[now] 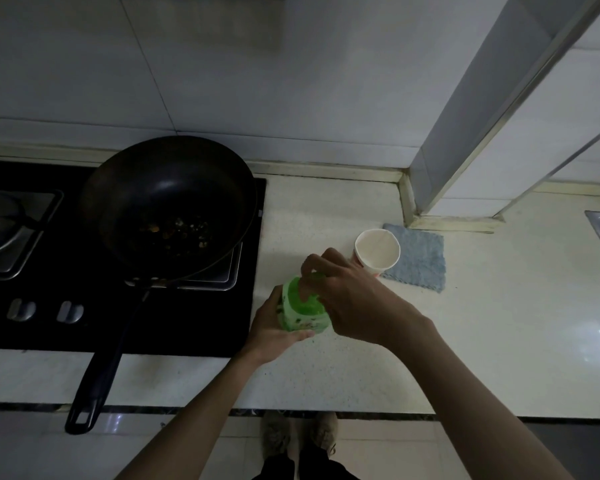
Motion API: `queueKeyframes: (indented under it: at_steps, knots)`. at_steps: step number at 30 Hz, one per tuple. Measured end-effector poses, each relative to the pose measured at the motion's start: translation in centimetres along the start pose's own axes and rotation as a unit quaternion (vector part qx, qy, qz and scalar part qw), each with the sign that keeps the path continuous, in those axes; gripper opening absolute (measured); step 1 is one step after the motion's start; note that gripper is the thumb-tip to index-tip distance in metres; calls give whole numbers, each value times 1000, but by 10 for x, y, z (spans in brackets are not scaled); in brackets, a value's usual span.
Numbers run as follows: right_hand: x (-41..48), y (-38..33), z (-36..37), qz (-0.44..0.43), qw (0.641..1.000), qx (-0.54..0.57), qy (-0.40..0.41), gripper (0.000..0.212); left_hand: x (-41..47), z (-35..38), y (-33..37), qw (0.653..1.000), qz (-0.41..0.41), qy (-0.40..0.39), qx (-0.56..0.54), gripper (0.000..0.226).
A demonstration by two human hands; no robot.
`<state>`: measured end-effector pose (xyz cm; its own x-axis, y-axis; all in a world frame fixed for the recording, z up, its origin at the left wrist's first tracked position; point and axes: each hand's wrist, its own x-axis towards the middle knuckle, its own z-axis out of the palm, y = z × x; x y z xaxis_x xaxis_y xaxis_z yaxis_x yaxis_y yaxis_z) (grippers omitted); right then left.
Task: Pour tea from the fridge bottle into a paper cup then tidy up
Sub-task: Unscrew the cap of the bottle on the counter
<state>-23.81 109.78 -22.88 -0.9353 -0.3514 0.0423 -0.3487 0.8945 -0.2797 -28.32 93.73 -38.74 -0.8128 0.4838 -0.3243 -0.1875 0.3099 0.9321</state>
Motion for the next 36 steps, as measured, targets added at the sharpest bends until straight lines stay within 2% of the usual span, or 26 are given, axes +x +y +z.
queueKeyframes:
  at_steps: [2, 4, 7, 10, 15, 17, 19, 21, 23, 25, 29, 31, 34, 36]
  knots:
    - [2, -4, 2, 14, 999, 40, 10, 46, 0, 1, 1, 1000, -1, -2, 3, 77]
    - [7, -9, 6, 69, 995, 60, 43, 51, 1, 1, 1, 1000, -4, -3, 8, 76]
    - [13, -12, 7, 156, 983, 18, 91, 62, 0, 1, 0, 1000, -10, -3, 2, 73]
    - [14, -11, 3, 187, 979, -31, 73, 56, 0, 1, 0, 1000, -11, -3, 0, 74]
    - [8, -11, -6, 142, 990, 7, 22, 34, -3, 2, 3, 1000, -5, -2, 0, 75]
    - [4, -13, -11, 112, 993, 26, 3, 32, -3, 2, 5, 1000, -1, -5, -2, 76]
    - [1, -14, -11, 86, 995, 41, -15, 37, -3, 2, 4, 1000, 1, -8, -4, 78]
    - [1, -14, -5, 69, 997, 18, -23, 56, -3, 2, 4, 1000, -2, -11, -7, 79]
    - [3, -14, 1, 85, 996, -11, -17, 77, -3, 2, 5, 1000, -6, -10, -4, 77]
    - [8, -16, 1, 122, 992, -15, 7, 81, -4, 2, 6, 1000, -7, -8, -2, 73]
    - [13, -15, 3, 165, 986, -16, 31, 74, -5, 3, 6, 1000, -11, -3, 0, 68]
    - [12, -13, 5, 162, 986, -13, 44, 63, -6, 2, 7, 1000, -10, -5, -1, 69]
    - [10, -8, 5, 122, 991, 5, 60, 36, -5, 1, 6, 1000, 0, -7, 1, 73]
    - [8, -5, 3, 70, 994, 9, 78, 29, -4, 1, 5, 1000, 2, -6, 0, 74]
